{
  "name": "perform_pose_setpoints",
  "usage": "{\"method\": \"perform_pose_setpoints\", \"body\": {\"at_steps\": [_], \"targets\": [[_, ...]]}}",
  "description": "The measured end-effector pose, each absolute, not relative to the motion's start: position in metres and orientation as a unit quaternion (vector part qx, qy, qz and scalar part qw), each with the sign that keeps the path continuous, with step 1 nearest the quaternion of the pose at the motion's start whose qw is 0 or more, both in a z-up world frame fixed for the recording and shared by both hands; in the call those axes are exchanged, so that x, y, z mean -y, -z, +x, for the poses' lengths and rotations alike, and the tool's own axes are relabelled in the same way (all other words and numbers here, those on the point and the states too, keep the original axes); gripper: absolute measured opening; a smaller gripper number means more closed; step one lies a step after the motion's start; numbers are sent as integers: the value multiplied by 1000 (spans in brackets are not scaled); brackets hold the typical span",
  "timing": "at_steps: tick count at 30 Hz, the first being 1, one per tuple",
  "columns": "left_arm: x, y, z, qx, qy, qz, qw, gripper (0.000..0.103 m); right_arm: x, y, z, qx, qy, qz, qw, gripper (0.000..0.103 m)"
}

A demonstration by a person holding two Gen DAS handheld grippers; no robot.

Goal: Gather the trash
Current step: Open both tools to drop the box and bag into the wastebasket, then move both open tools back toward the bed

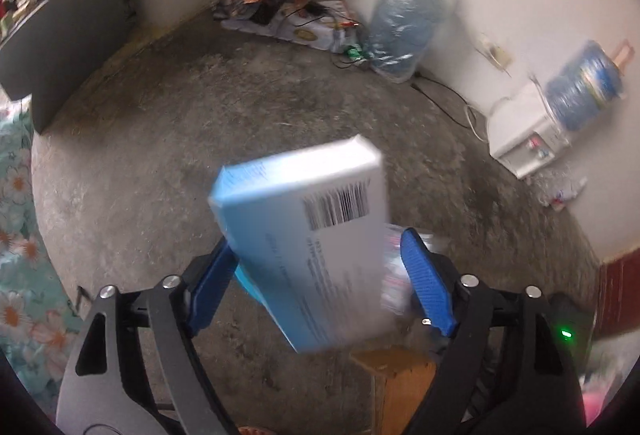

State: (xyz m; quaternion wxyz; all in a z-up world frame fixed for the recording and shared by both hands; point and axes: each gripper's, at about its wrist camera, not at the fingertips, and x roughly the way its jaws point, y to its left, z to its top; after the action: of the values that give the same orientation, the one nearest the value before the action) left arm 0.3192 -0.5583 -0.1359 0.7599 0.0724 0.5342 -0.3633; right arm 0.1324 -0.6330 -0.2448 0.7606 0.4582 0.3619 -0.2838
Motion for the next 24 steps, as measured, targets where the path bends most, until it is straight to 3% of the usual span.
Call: {"method": "perform_pose_setpoints", "body": {"at_steps": [5,13,20,24], "targets": [[549,145,328,-544,368,33,753,82,632,273,130,-378,294,464,745,36],[518,117,311,-529,405,42,745,82,605,257,75,-353,291,475,752,36],[409,25,288,-508,427,50,746,82,553,180,72,-330,229,413,817,39],[300,-42,274,-482,392,37,782,82,506,111,87,-287,154,348,879,53]]}}
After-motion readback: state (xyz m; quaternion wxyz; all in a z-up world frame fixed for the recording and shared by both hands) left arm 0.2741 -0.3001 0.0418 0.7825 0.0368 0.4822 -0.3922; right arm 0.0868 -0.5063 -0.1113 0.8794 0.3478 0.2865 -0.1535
